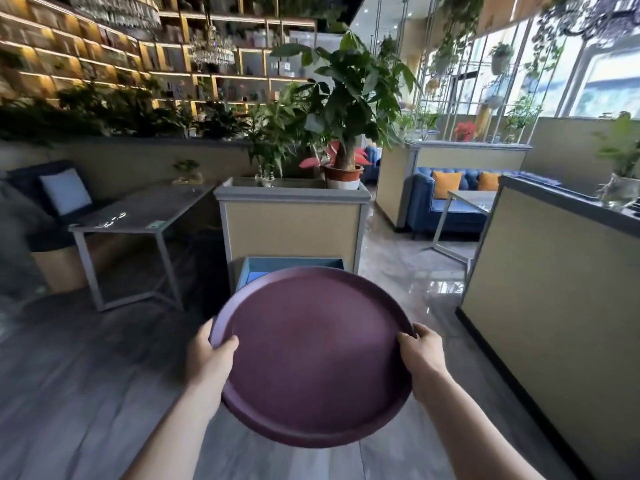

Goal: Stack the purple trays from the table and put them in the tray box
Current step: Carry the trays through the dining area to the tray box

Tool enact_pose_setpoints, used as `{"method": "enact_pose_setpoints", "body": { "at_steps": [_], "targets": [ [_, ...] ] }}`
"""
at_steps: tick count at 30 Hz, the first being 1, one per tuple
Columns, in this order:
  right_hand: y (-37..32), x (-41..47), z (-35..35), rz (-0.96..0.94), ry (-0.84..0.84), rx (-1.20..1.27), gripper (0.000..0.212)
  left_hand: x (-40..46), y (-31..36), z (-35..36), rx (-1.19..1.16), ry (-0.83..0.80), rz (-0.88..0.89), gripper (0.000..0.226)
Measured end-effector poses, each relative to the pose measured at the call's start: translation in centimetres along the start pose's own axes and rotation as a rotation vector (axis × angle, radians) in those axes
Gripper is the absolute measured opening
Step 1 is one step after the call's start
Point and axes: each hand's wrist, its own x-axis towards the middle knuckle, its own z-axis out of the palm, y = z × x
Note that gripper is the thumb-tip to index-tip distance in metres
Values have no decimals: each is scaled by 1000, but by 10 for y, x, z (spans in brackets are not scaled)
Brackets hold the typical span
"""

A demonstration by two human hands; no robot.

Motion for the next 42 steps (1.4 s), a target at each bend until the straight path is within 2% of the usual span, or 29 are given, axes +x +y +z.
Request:
{"method": "enact_pose_setpoints", "body": {
  "at_steps": [6, 13, 27, 36, 42],
  "targets": [
    [-34, 100, 19, 13, -16, 7, 28, 63, 20, 72, 5, 15, -18, 52],
    [-57, 189, 64, 3, -12, -3, 27, 148, 28, 125, -1, 26, -22, 54],
    [-91, 372, 233, 71, 35, -108, 25, 406, 0, 211, -7, 24, -35, 53],
    [-76, 462, 315, 189, 71, -199, 20, 523, -46, 252, 68, -30, -113, 56],
    [-42, 516, 353, 260, 28, -335, 34, 564, -94, 276, 113, -19, -193, 54]
  ]
}}
